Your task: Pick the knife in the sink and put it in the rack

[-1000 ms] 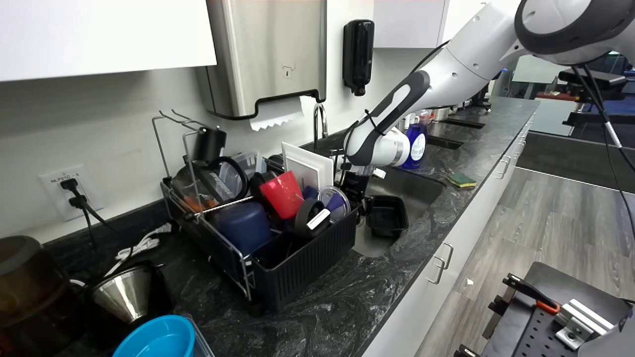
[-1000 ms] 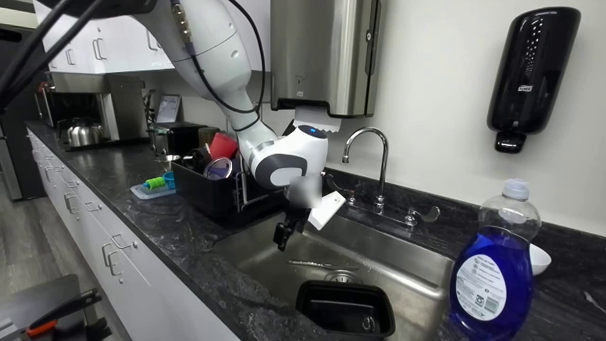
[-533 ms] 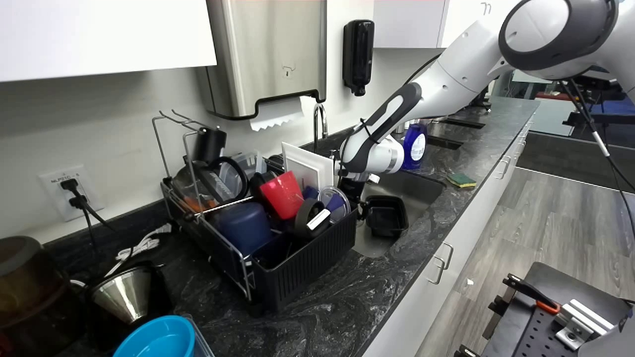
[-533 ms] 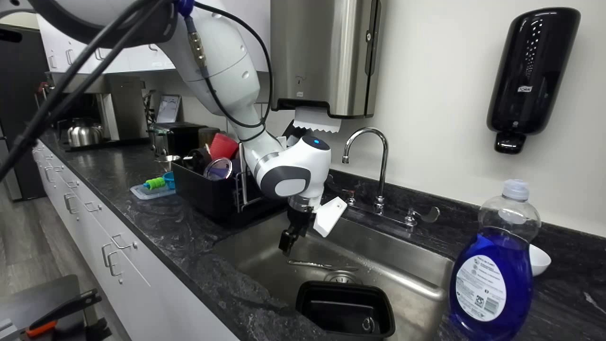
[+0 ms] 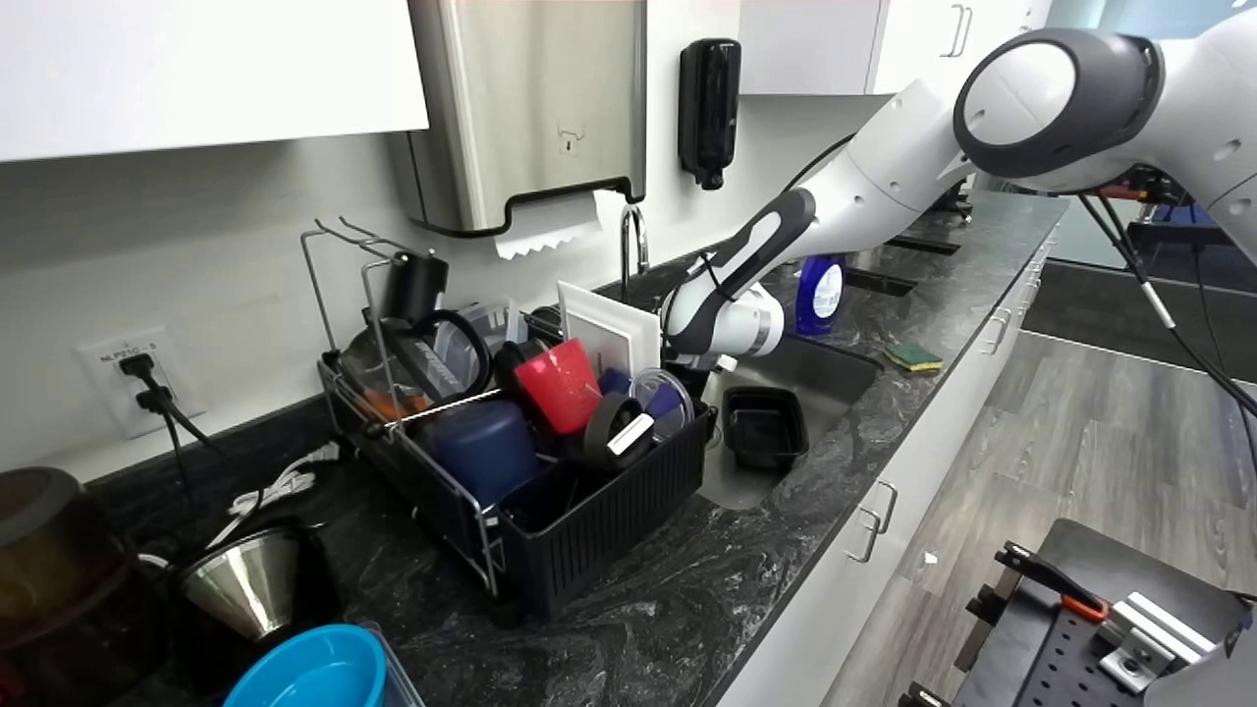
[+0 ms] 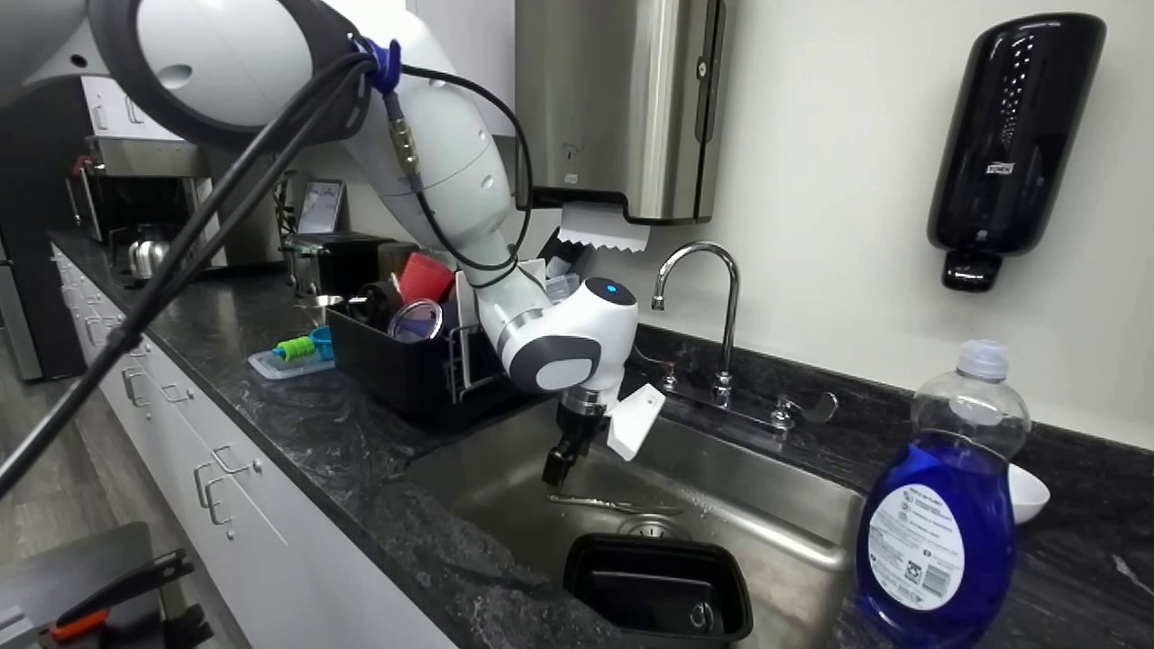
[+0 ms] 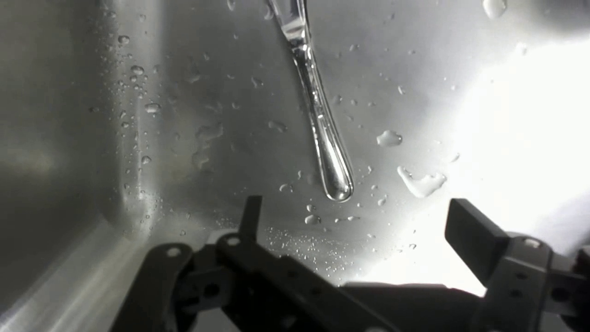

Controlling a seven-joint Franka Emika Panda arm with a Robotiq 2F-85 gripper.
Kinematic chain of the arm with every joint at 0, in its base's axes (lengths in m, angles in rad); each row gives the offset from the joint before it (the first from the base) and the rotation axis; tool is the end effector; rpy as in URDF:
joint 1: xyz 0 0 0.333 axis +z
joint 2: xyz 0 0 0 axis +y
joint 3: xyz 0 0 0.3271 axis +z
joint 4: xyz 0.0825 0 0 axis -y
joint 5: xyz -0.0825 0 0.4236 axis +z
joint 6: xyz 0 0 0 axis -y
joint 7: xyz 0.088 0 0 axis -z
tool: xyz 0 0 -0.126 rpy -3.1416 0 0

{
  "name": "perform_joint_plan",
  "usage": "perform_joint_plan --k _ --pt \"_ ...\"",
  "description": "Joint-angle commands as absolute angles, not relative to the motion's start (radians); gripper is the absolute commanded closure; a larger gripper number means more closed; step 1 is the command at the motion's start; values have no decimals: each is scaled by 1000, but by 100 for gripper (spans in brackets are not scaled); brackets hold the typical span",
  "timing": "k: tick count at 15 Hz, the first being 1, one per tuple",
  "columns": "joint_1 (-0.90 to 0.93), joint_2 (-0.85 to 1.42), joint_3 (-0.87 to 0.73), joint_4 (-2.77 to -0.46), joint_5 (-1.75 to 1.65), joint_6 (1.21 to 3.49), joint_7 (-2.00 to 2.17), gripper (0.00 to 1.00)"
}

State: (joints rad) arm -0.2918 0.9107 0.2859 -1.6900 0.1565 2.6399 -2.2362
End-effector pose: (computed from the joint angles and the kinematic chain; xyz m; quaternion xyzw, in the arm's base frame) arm 0.6992 -0.0163 0.0460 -0.5421 -0.8263 -0.1478 0.0381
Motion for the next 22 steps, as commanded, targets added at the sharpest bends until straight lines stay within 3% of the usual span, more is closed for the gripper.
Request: perform_joint_plan --k 1,22 --pt "-289 954 289 -1642 131 2645 -2273 0" --pt "-143 1056 170 -1489 -143 2566 -2270 0"
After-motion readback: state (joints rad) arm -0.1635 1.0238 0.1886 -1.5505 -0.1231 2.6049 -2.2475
